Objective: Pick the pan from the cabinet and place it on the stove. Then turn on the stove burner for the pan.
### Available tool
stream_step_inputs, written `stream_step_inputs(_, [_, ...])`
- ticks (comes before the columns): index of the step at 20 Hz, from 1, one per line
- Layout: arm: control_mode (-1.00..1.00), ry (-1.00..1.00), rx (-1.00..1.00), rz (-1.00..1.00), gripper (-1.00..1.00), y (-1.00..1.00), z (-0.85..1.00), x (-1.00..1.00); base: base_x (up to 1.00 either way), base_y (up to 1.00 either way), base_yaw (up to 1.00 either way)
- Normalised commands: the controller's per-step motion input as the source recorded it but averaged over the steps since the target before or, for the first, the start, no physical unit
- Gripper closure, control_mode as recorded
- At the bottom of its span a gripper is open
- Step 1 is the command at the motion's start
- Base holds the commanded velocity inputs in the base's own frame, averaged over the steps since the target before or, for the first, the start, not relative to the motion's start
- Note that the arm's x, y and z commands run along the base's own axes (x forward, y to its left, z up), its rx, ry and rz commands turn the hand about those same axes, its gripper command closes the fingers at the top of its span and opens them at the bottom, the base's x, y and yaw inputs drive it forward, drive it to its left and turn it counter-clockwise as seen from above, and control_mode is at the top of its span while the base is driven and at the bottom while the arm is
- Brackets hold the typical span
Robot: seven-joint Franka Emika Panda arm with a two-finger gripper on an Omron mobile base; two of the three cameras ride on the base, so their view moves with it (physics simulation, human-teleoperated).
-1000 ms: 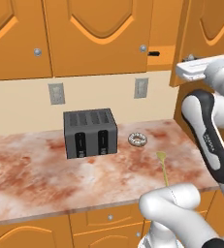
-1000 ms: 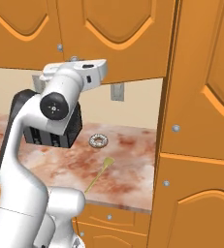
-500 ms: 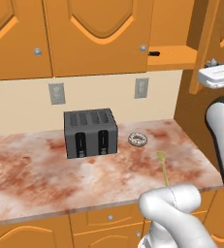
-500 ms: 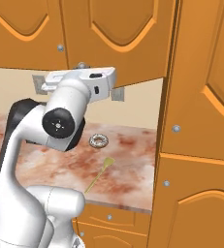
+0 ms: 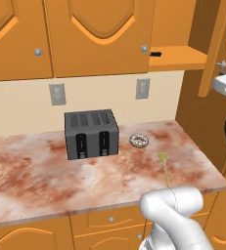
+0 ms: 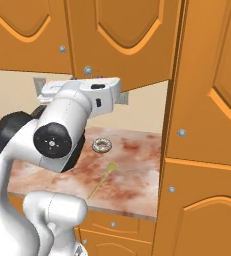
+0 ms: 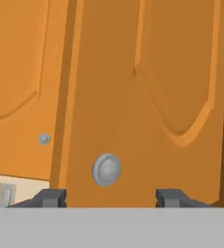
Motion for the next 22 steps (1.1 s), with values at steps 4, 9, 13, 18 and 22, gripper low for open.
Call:
stream_step_inputs(4, [-1.00,-0.01,-0.01,-0.06,-1.00,0.18,0.00,-0.88,0.00,0.00,0.00])
stream_step_inputs(9, [-1.00,0.00,-0.06,-0.07,-1.00,0.62,0.01,-0.77,0.00,0.00,0.00])
stream_step_inputs(13, [-1.00,0.00,-0.14,-0.11,-1.00,0.78,0.04,-0.64,0.00,0.00,0.00])
stream_step_inputs(18, [-1.00,0.03,-0.20,-0.14,-1.00,0.76,0.05,-0.22,0.00,0.00,0.00])
stream_step_inputs(22, [-1.00,0.16,-0.20,-0.16,-1.00,0.58,0.03,0.00,0.00,0.00,0.00])
